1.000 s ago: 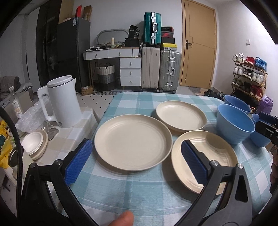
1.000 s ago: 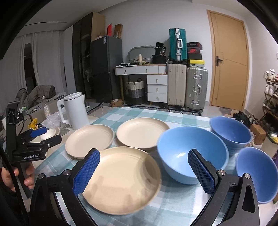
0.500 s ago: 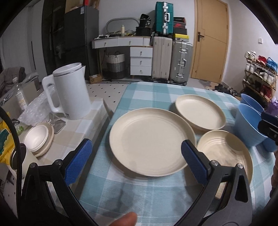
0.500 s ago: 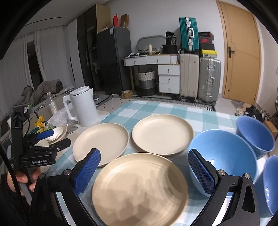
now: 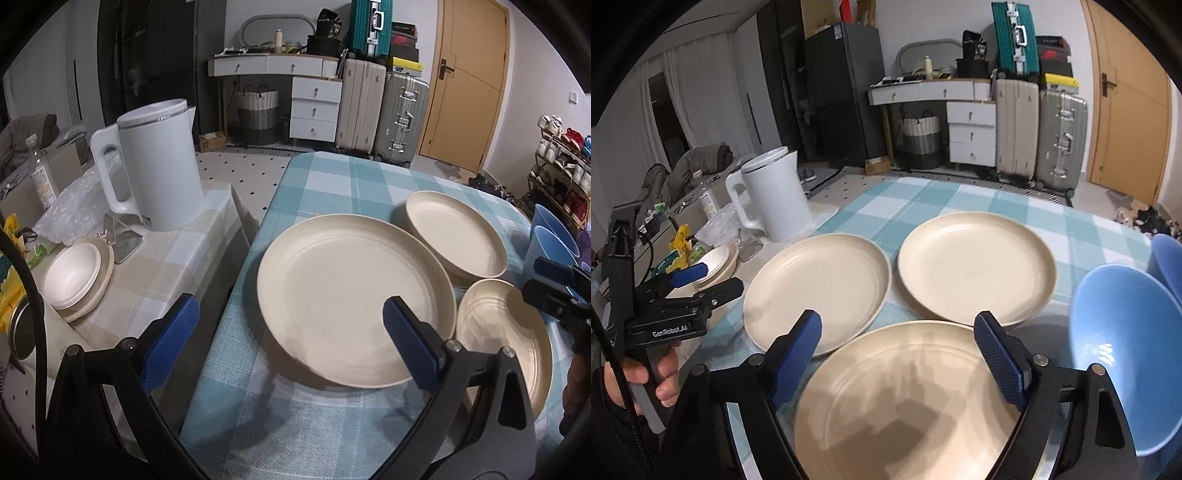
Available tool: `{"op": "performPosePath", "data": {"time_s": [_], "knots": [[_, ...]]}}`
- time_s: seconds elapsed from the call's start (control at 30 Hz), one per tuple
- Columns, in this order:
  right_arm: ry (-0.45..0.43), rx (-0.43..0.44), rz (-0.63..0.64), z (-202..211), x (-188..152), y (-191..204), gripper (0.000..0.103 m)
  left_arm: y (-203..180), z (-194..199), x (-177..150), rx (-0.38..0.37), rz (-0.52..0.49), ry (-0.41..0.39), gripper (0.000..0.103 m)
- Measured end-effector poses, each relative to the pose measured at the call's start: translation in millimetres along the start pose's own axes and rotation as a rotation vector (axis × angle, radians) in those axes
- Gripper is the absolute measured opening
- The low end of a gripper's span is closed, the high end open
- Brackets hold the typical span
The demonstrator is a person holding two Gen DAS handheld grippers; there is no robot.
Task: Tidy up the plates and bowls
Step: 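Move the right tool toward the nearest cream plate's rim, then close the right gripper on the cream plate's rim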
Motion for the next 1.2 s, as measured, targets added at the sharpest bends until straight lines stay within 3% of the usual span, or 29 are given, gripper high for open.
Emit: {"op": "performPosePath", "data": {"time_s": [0.2, 0.5, 0.57, 0.87, 1.2], "knots": [[0.059, 0.018, 0.007, -23.2, 9.1, 6.3, 0.086, 7.5, -17.8, 5.2, -0.006, 0.019, 0.042, 0.098], [0.156, 0.089, -0.009, -63.6, 22.6, 12.3, 0.072, 10.6, -41.7, 7.8, -0.019, 0.024, 0.1, 0.086], [0.178, 0.096, -0.009, -71.7, 24.4, 15.4, 0.063, 11.0, -45.4, 8.4, -0.011, 0.021, 0.106, 0.085], [0.218, 0.146, -0.04, -99.8, 38.9, 17.5, 0.056, 9.2, -58.0, 7.8, -0.024, 0.016, 0.143, 0.081], [0.235, 0.146, -0.047, -111.4, 43.5, 18.5, 0.049, 6.3, -72.4, 7.5, -0.06, 0.02, 0.189, 0.059]]}}
Point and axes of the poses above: each gripper's, at about its wrist camera, not at the fingertips, and z roughly against the way its jaws point, y to its left, x to its top, the point moved 5 cm from there along -z, roughly the way its jaws point, and after that the axes turned 15 degrees about y, right-handed, at the moved point
